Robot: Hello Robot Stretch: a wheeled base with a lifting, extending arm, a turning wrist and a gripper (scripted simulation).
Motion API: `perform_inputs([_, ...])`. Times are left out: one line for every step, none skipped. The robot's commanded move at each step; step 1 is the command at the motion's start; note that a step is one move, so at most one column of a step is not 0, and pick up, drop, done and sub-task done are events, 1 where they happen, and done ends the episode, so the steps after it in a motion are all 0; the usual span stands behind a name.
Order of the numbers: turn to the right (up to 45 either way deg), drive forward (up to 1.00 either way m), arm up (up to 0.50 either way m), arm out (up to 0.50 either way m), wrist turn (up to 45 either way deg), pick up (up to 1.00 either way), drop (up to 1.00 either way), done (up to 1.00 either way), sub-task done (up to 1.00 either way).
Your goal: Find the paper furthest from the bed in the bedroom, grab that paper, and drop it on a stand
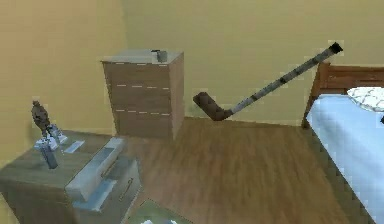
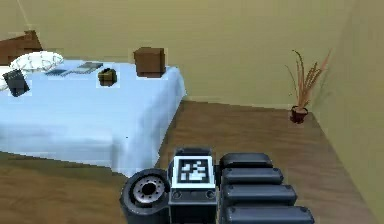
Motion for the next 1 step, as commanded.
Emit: perform_inputs([0.0, 1.0, 0.0, 0.0, 0.0, 0.0, 0.0, 0.0, 0.0])
